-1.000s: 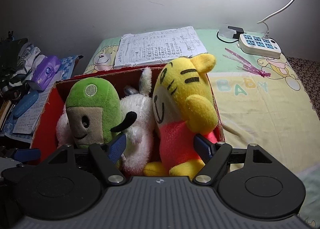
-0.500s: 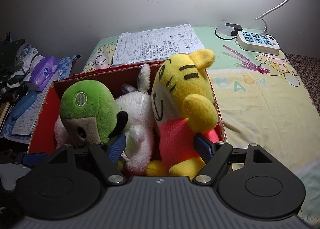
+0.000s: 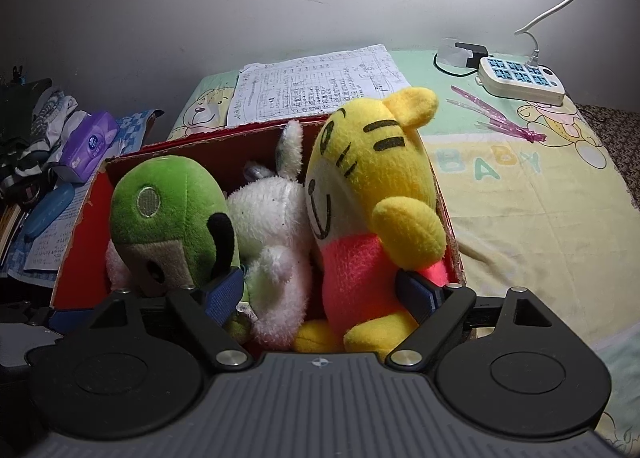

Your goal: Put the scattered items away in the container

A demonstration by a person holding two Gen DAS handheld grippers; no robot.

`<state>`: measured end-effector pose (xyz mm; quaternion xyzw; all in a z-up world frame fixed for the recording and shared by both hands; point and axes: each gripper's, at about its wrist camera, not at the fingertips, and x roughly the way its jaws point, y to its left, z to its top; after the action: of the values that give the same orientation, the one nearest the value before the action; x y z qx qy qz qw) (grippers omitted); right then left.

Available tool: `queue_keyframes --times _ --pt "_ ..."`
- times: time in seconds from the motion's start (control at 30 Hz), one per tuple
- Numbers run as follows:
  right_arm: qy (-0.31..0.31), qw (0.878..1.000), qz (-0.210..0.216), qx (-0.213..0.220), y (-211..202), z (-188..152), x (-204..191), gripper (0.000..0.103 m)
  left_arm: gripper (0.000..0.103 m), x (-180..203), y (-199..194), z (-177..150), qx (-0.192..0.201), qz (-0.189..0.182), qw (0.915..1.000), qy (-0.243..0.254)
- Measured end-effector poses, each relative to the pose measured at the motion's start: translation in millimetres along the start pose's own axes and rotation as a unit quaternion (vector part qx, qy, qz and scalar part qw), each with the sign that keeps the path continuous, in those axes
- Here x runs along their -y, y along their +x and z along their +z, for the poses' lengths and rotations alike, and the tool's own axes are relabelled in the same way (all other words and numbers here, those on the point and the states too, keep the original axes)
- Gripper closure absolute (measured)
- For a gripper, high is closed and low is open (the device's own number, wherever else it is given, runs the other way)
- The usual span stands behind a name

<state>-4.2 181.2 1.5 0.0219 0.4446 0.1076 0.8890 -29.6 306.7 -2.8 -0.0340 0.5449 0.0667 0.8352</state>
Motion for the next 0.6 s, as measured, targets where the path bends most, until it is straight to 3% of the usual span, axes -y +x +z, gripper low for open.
queue_keyframes --times 0.6 --pt "-0.029 0.999 0.014 0.031 -16.7 1.9 -10.0 0.023 0.0 -0.8 -5.7 -0.1 0.008 0.004 0.9999 0.012"
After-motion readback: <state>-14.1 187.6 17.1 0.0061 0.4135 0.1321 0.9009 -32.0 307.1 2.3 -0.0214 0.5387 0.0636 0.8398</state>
